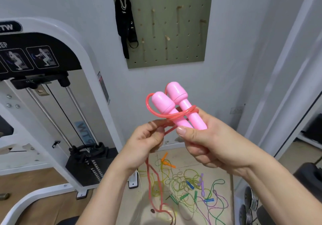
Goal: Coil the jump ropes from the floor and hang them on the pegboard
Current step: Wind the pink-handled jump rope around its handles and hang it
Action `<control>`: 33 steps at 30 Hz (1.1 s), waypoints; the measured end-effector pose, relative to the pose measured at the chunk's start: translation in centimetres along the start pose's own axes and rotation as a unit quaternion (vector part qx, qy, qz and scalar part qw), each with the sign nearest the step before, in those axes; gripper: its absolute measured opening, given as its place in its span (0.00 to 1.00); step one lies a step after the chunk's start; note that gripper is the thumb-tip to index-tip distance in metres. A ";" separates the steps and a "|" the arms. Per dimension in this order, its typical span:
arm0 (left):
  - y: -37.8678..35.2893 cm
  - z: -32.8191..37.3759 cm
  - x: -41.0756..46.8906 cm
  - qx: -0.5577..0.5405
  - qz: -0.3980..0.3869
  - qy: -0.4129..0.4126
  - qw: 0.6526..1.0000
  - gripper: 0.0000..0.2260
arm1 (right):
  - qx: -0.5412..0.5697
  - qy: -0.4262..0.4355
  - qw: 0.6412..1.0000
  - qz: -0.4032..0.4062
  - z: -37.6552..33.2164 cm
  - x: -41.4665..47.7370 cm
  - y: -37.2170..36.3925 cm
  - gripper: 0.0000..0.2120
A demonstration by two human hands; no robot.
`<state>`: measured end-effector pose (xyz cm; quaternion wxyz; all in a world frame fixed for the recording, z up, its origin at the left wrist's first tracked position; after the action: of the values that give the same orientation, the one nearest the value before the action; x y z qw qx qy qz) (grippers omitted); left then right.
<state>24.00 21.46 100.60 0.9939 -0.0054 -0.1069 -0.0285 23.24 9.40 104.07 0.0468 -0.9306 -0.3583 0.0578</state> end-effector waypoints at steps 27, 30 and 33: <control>0.2 4.7 -1.5 0.472 0.103 -0.180 0.857 0.05 | 0.113 -0.042 0.988 0.095 4.8 1.9 1.3 0.06; -1.0 5.3 -1.9 0.592 0.097 -0.221 0.769 0.09 | -0.077 -0.017 0.985 0.153 3.7 2.4 2.6 0.05; -1.7 5.9 -2.0 0.652 0.097 -0.251 0.709 0.11 | -0.292 0.024 0.941 0.167 1.9 3.3 2.9 0.10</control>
<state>20.73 20.00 105.91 0.6837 0.6269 -0.3434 0.1472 27.32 9.61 101.58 -0.2288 -0.9509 -0.1980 -0.0648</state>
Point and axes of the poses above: each hand's wrist, its own x-axis towards the middle knuckle, its own y-axis out of the back of the hand, z = x × y, the point moved 9 cm from there along x, towards the middle knuckle, and after that the axes turned 1 degree about -z, right-handed, at the moved point
